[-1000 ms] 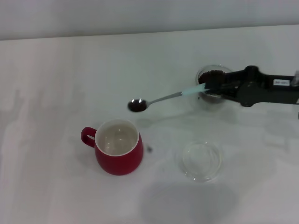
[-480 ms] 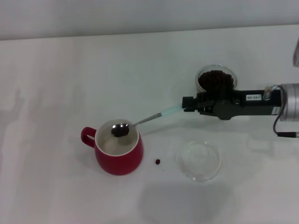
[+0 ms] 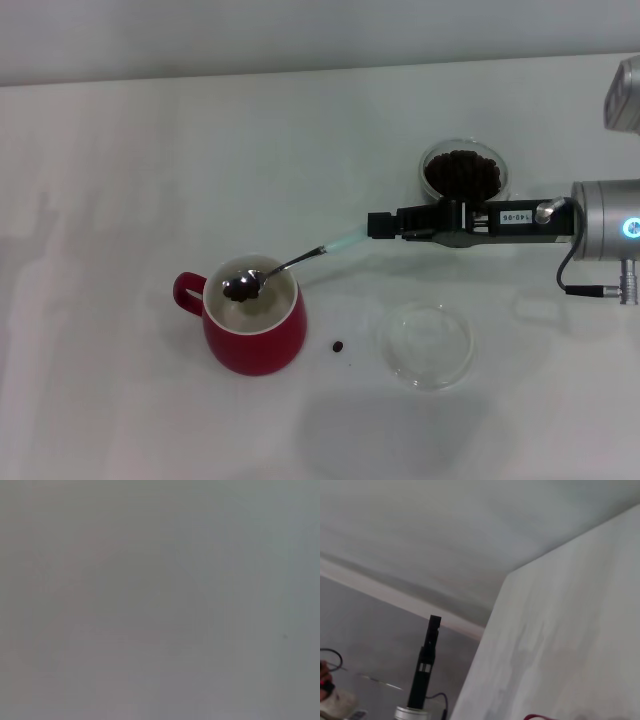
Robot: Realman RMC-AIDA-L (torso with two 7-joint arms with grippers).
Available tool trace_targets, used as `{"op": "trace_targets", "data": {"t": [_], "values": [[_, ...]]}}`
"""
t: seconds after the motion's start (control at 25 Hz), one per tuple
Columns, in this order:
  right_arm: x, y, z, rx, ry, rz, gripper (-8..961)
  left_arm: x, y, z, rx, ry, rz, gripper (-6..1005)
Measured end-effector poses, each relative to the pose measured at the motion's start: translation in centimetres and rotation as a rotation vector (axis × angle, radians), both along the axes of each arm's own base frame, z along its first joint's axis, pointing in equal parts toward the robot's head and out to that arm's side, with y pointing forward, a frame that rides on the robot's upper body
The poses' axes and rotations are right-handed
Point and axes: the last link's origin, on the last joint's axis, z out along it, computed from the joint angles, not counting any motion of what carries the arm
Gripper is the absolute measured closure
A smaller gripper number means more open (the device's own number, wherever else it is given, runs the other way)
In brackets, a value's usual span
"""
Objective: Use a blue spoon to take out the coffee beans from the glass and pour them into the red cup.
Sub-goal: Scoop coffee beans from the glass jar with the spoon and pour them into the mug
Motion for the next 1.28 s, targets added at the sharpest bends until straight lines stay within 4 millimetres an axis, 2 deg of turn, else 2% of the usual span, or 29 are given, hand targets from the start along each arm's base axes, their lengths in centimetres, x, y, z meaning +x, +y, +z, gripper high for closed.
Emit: {"op": "trace_targets", "data": {"t": [0.32,0.88,1.28], "values": [[-0.3,0.1,-0.1,0.085,-0.043,0.165,793,0.1,0.0,-0.1,-0.002,-0.006,-0.003,106],[-0.1,0.1,1.0,0.26,-0.101,0.396,791,-0.2,0.1,0.0,0.001,-0.003,0.015,107],[1.1,-0.8,3.0,0.37,-0.093,0.425,789,-0.2,0.1,-0.1,-0.004,-0.007,0.021,107]]}}
